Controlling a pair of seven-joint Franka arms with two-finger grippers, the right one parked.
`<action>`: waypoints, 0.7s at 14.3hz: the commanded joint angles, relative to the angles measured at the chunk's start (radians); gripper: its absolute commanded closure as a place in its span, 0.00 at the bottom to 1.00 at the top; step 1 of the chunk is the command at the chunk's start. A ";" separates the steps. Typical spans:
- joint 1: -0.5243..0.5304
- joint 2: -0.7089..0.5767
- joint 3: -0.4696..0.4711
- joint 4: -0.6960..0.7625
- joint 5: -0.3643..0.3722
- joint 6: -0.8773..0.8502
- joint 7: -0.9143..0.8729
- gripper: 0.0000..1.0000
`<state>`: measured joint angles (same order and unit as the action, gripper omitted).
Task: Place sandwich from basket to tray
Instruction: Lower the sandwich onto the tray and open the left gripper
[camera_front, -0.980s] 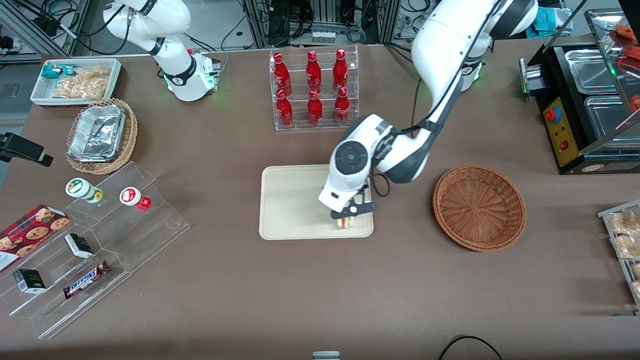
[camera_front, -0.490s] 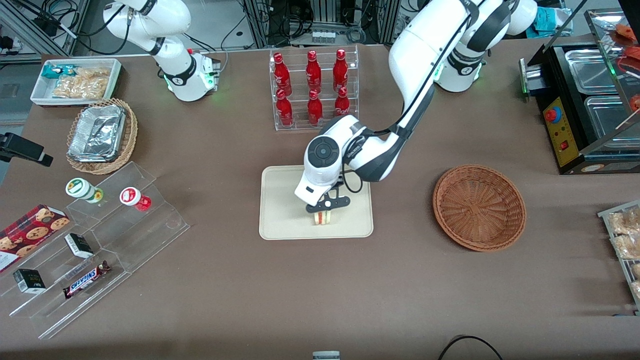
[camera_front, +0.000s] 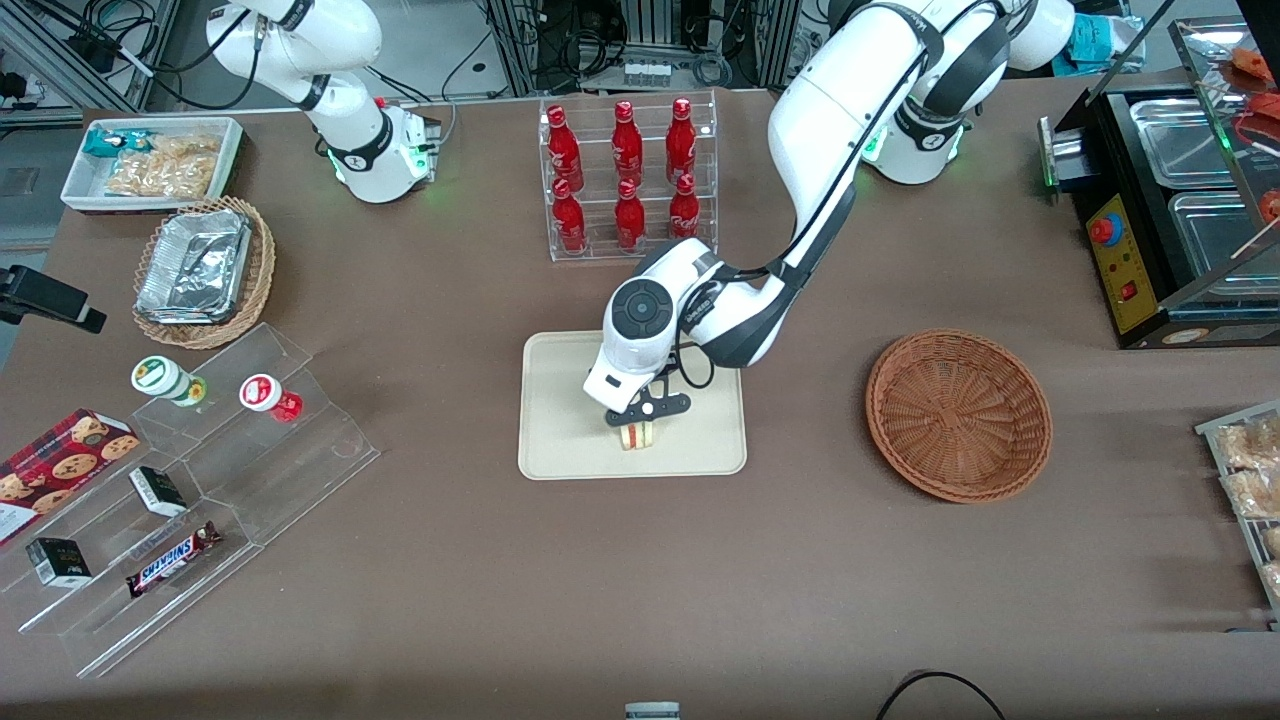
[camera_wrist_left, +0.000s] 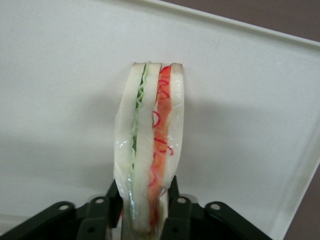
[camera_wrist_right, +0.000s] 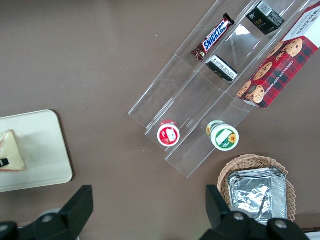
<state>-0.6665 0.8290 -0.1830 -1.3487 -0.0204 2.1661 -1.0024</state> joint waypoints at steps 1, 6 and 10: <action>-0.007 -0.037 0.004 0.028 -0.003 -0.040 -0.010 0.00; 0.011 -0.164 0.010 0.020 0.071 -0.191 0.022 0.00; 0.112 -0.250 0.008 0.004 0.050 -0.383 0.018 0.00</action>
<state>-0.6004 0.6298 -0.1698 -1.3063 0.0266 1.8338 -0.9956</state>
